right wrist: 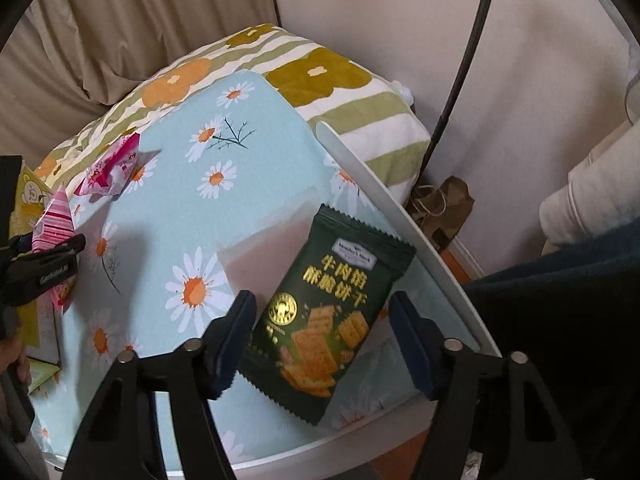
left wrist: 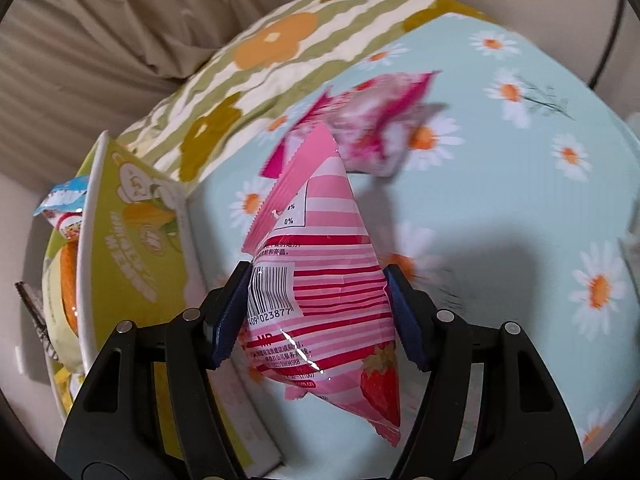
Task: Organize snacks
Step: 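Grasp the dark green cracker pack with the right gripper and lift it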
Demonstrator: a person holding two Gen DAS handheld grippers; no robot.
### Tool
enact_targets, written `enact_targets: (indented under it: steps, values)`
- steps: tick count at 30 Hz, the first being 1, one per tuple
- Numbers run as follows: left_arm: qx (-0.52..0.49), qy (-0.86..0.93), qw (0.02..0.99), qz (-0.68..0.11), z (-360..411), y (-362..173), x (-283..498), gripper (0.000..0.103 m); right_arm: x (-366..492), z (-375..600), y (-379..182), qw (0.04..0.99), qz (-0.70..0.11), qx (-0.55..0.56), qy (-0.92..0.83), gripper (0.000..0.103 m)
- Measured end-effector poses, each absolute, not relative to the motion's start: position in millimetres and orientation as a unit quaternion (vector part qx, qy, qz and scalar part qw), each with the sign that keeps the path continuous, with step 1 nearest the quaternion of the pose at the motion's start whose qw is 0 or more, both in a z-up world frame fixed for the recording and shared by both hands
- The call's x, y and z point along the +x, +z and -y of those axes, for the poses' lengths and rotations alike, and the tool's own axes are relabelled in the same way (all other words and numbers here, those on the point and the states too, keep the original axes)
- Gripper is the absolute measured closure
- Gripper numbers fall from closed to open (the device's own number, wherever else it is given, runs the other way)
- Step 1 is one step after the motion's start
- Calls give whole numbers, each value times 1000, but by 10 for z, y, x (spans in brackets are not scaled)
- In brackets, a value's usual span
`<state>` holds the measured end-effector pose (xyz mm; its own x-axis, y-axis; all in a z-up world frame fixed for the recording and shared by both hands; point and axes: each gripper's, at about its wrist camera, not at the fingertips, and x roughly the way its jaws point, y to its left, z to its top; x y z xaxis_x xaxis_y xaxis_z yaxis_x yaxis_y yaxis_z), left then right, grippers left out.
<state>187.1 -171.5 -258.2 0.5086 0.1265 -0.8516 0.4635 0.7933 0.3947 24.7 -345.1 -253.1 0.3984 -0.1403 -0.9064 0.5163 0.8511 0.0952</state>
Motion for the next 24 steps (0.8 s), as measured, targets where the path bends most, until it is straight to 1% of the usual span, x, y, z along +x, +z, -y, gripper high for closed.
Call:
enact_targets:
  steps: [2,6,8,16,24]
  values:
    - [304,-119,812,-485,1775,-2569,1758,40,267,3452,-2535,818,-508,183,-200,50]
    - [304,-147,806,-485,1858,-2534,1598,42,294,3428,-2523,823,-504,177,-193,56]
    - [301,-159,804,-487,1887,-2510,1540,43,299,3414,-2508,826,-500,173,-192,63]
    - [257,-176,811,-496,1856,-2365,1471,49,312,3409,-2405,838,-487,175,-174,63]
    - [216,-169,832,-483,1753,-2042,1342,50,347,3339,-2130,863,-461,162,-133,63]
